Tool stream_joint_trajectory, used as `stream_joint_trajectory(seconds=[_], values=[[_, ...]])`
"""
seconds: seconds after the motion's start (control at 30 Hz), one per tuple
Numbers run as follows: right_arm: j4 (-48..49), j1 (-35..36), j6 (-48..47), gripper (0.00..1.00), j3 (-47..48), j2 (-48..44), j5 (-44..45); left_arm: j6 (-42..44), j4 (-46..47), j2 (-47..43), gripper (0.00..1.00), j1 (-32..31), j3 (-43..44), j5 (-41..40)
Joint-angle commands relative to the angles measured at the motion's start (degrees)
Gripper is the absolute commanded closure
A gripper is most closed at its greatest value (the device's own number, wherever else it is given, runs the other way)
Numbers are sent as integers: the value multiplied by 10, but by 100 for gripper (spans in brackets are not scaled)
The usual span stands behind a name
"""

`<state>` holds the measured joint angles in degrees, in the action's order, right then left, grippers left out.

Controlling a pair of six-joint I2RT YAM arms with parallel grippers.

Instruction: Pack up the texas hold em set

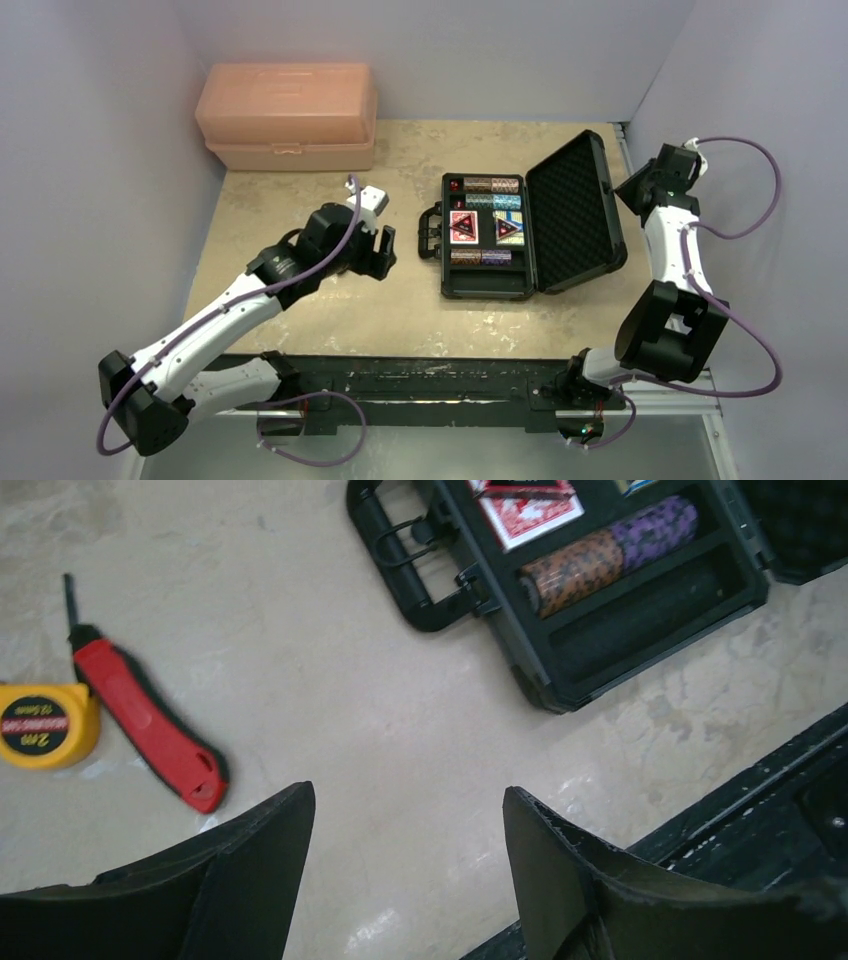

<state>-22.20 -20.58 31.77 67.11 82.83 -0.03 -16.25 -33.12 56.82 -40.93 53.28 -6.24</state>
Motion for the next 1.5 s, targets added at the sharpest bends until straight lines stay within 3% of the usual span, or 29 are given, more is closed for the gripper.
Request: stream_joint_trajectory(seconds=[0.0,0.33,0.7,1.0,1.47], values=[[-26,40,-17,69,-3,-15,-33,-52,108,72,32,1,56,97],[-22,68,-19,69,6,-5,-48,-130,174,314,37,0,250,230],[-14,107,-11,69,7,1,-73,-195,161,493,39,-18,449,286],[-12,135,-9,69,-2,-8,-79,-207,144,556,40,-29,539,305],[17,165,-8,69,-27,-17,-138,-208,135,592,41,-39,575,308]])
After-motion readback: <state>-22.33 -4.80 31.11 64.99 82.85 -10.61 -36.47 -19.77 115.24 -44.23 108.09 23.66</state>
